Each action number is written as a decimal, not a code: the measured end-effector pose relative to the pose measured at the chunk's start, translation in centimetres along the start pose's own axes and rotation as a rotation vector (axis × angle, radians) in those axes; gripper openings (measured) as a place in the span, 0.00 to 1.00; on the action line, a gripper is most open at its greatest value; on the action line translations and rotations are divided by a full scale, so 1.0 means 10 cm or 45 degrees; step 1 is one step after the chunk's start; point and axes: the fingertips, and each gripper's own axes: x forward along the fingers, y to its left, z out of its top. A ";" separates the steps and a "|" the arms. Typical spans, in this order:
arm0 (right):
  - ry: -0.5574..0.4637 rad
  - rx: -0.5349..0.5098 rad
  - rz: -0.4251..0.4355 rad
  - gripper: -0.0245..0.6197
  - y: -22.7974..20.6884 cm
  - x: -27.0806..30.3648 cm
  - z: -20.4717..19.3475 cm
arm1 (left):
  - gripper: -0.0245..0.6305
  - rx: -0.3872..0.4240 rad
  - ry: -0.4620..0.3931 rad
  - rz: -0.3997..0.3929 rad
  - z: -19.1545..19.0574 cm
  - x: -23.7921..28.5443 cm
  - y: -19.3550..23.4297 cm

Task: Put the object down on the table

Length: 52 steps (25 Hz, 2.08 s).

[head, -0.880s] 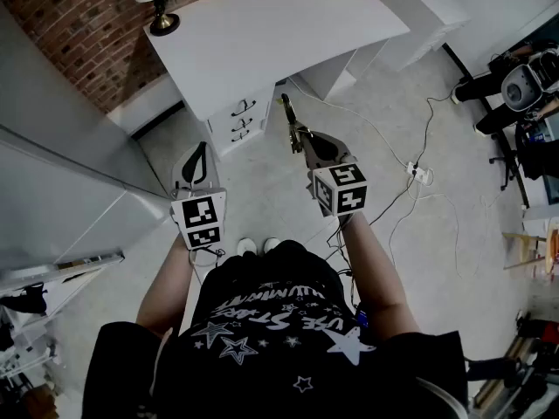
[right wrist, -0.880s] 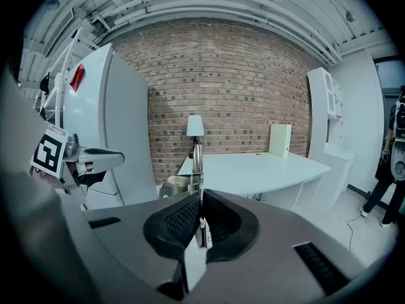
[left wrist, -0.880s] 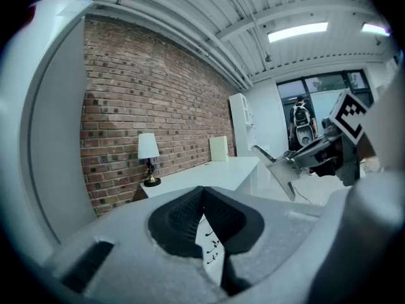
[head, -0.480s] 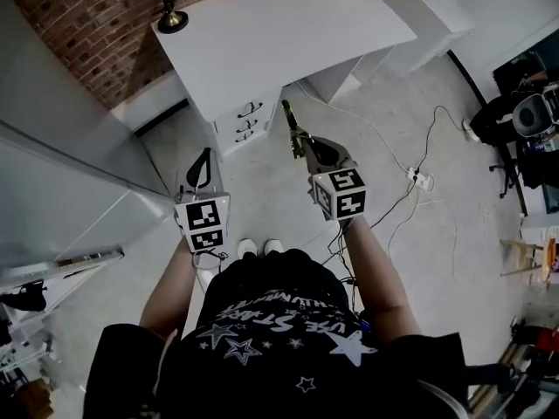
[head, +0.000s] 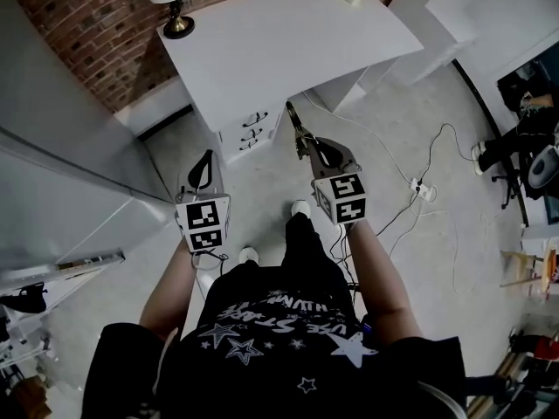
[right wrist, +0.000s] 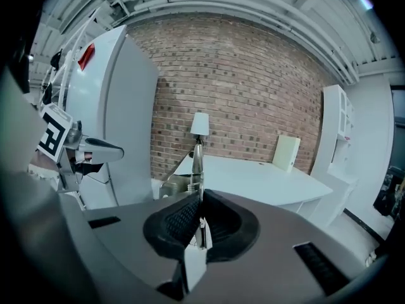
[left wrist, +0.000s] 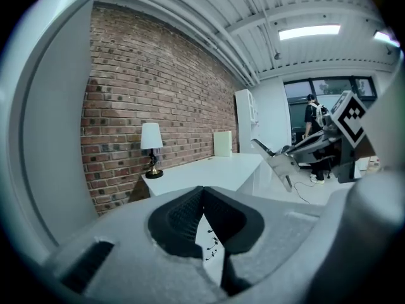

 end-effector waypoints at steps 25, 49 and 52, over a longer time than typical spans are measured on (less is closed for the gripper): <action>-0.025 -0.329 0.489 0.05 -2.01 2.33 0.41 | 0.06 -0.126 0.089 0.553 0.60 1.90 -0.21; 0.003 -1.027 0.484 0.05 -1.57 4.69 1.37 | 0.06 -0.165 0.141 0.443 0.68 3.52 1.63; 0.015 -1.115 0.471 0.05 -1.53 4.91 1.44 | 0.06 -0.197 0.139 0.440 0.66 3.64 1.79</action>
